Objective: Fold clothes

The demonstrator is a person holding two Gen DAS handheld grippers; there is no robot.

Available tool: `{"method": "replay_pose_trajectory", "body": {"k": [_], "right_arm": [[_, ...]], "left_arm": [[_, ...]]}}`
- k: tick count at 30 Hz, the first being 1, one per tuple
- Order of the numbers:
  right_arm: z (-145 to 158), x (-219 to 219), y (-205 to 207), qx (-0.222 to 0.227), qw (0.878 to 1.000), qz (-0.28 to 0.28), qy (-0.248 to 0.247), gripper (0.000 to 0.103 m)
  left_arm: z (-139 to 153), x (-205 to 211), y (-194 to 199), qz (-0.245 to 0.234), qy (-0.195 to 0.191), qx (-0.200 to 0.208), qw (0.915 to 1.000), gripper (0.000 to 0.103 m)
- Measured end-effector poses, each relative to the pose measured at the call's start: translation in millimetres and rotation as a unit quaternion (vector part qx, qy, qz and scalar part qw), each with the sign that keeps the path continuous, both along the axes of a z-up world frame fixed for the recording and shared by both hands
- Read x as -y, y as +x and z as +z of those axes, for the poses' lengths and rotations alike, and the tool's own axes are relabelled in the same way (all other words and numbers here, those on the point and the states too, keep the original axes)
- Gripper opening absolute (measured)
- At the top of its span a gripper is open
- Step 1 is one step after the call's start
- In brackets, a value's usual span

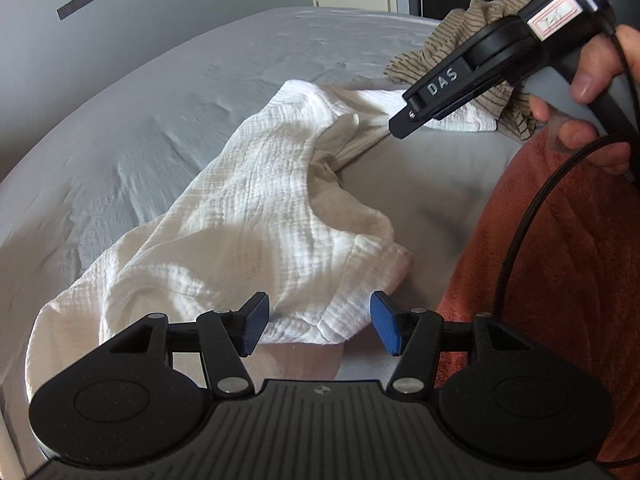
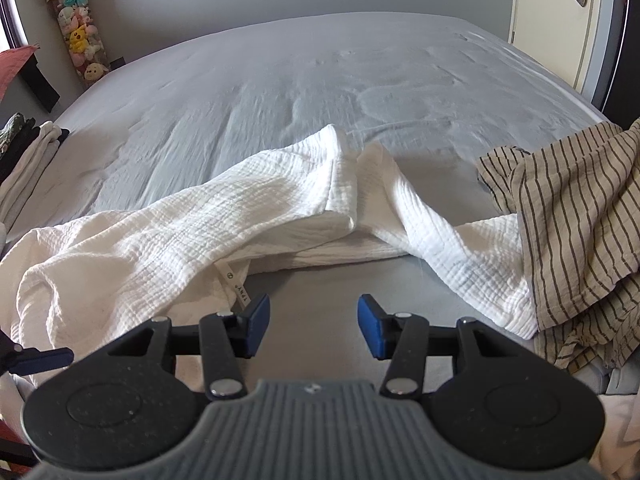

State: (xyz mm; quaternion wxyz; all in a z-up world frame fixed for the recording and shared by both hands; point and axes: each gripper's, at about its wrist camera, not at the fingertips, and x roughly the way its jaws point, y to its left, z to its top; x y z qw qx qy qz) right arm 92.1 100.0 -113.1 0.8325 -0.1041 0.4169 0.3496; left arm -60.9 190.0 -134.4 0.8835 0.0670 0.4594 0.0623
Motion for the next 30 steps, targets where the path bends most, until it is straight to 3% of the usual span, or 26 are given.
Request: {"method": "replay_pose_trajectory", "body": {"k": [2,5,7,11,16,18,20,23,25,30], "right_arm": [[-0.2,0.8,0.7,-0.003,1.000,-0.001,0.004,0.053],[-0.6,0.4,0.8,-0.004,1.000,0.000,0.005,0.053],[-0.5,0.1,0.4,-0.004,1.000,0.002,0.004,0.052],[-0.3,0.5,0.2,-0.005,1.000,0.002,0.004,0.052],[0.4,-1.2,-0.5,-0.003,1.000,0.008,-0.002,0.052],[0.4,-2.9,-0.3,-0.004,1.000,0.011,-0.005,0.052],[0.1,-4.3,-0.2,-0.004,1.000,0.010,-0.009,0.052],[-0.2,-5.4,-0.5,-0.002,1.000,0.008,-0.013,0.052],[-0.1,-5.7,-1.2,0.000,1.000,0.007,-0.016,0.052],[0.9,-4.5,-3.2,0.006,1.000,0.005,-0.017,0.053]], "left_arm": [[-5.4,-1.2,3.2,0.009,0.009,-0.008,0.9999,0.064],[-9.7,-4.0,6.2,0.025,0.022,-0.015,0.9993,0.039],[-8.4,-6.9,5.1,0.034,0.019,-0.011,0.9992,0.011],[4.6,-20.5,-0.8,0.079,0.015,0.020,0.9966,0.000],[38.3,-59.4,-16.5,0.155,0.043,0.065,0.9848,0.000],[50.2,-74.3,-23.7,0.160,0.034,0.072,0.9839,0.000],[57.5,-78.4,-29.2,0.132,0.018,0.067,0.9888,0.000],[57.0,-60.9,-31.0,0.070,0.027,0.054,0.9957,0.005],[53.3,-47.4,-30.6,0.035,0.033,0.047,0.9978,0.027],[29.2,-18.3,-20.3,-0.016,0.008,0.033,0.9993,0.059]]}}
